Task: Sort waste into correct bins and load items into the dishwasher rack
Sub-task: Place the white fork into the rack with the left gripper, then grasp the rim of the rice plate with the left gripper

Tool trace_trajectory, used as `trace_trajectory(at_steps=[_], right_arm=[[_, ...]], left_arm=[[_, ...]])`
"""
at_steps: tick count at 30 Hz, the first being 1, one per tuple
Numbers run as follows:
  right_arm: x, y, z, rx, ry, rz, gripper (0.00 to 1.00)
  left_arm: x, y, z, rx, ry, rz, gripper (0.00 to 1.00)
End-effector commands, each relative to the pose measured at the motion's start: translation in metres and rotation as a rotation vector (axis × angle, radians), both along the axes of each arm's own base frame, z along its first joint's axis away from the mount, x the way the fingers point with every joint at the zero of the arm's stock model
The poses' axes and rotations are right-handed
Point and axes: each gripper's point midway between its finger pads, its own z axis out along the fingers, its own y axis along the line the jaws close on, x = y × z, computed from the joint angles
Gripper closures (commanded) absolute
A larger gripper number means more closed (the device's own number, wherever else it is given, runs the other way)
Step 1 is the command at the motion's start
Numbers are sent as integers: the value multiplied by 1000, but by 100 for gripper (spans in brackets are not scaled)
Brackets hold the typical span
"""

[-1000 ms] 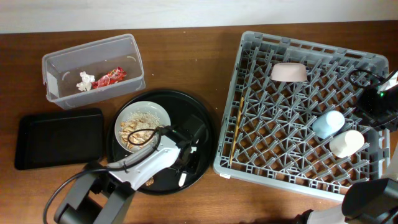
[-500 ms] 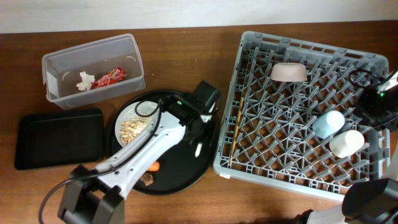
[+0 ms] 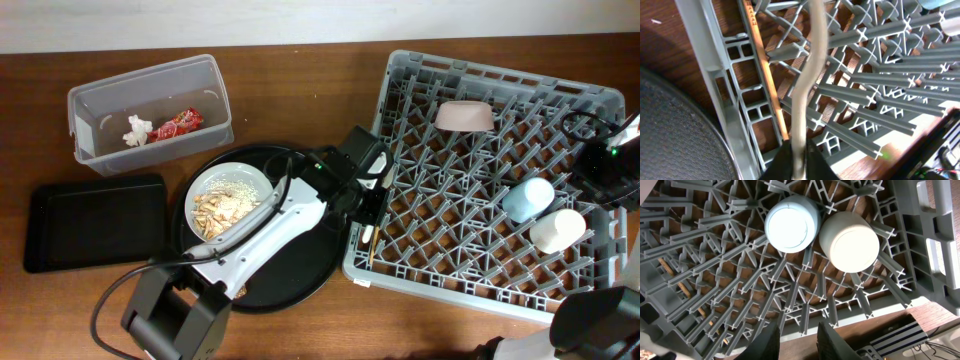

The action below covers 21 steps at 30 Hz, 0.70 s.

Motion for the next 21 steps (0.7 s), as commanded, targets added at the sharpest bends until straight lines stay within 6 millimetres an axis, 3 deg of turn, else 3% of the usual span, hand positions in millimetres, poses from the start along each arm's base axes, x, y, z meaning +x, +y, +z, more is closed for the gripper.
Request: trace_trajectory(at_steps=[1, 5, 6, 8, 11, 16, 21], right_arm=[[1, 4, 2, 4, -11, 14, 71], [1, 4, 2, 4, -11, 14, 71], [1, 4, 2, 4, -11, 14, 71], [1, 4, 2, 4, -11, 14, 71], [1, 4, 2, 5, -11, 13, 71], [1, 4, 2, 5, -11, 13, 71], [1, 4, 2, 5, -12, 13, 71]], left_arm=[[0, -4, 2, -16, 9, -1, 52], [18, 26, 20, 6, -28, 79, 48], [28, 44, 27, 36, -58, 129, 48], [58, 111, 38, 182, -144, 304, 48], [75, 158, 22, 290, -123, 417, 45], [87, 188, -22, 349, -1, 536, 44], [86, 188, -65, 374, 103, 541, 44]])
